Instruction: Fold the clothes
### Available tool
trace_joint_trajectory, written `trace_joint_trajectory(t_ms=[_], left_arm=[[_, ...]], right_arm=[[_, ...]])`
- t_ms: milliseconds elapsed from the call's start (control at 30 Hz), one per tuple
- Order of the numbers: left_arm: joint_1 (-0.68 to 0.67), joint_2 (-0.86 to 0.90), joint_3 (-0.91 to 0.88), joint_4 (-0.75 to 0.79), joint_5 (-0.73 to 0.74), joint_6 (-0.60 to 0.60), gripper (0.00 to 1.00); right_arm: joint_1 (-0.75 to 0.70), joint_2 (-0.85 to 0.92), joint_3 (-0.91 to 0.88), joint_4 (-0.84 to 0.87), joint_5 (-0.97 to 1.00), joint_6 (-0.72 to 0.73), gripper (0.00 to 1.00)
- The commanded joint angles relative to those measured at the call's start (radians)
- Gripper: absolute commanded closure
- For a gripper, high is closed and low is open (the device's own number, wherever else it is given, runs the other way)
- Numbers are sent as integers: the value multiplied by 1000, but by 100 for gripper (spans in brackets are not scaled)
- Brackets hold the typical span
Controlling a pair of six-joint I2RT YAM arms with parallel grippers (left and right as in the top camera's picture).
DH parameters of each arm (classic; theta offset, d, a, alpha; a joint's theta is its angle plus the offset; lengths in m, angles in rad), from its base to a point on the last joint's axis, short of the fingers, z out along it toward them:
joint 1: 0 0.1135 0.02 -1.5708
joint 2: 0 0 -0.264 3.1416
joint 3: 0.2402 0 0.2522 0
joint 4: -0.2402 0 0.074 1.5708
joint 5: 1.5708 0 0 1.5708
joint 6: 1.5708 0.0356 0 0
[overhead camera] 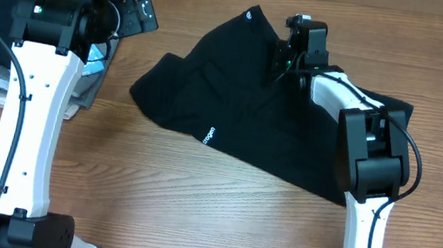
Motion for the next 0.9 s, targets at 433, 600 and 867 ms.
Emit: trace_joint_trajectory(t_ms=[433,600,867], left_arm=[[-1,6,0,0,-17,1,0],[-1,6,0,0,-17,1,0],[-1,6,0,0,-17,1,0]], right_arm=[[11,13,51,29,-16,1,96],[10,-12,68,29,-104,0,96],[32,-135,70,-21,-171,-80,96]])
